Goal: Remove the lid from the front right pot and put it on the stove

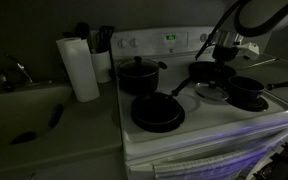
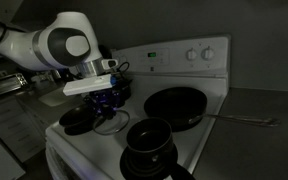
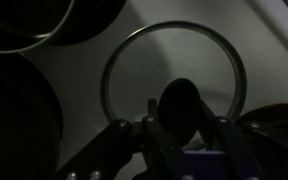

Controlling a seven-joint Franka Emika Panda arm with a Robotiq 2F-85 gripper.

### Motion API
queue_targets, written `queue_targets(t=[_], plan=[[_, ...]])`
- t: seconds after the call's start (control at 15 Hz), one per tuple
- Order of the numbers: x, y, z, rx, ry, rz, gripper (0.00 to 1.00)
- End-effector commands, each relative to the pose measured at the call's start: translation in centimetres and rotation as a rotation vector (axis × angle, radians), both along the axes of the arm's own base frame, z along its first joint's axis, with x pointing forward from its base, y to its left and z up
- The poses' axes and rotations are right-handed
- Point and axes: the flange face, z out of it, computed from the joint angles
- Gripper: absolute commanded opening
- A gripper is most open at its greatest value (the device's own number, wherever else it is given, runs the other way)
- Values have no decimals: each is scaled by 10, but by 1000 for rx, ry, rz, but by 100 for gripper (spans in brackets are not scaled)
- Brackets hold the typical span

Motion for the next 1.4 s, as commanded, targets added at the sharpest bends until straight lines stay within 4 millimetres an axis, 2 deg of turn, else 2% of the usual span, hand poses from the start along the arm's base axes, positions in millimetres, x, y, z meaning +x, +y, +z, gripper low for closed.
queue_targets(t=[0.0, 0.4, 1.0, 1.07, 1.13, 1.2, 1.33], plan=[[-2, 5, -25, -4, 7, -68, 15], [-8, 2, -59, -39, 46, -191, 15], [-4, -15, -75, -82, 74, -260, 15], [-4, -17, -76, -84, 78, -266, 22], [-4, -19, -77, -89, 77, -268, 55], [-4, -22, -77, -89, 78, -269, 66], [-4, -28, -84, -92, 92, -272, 79]])
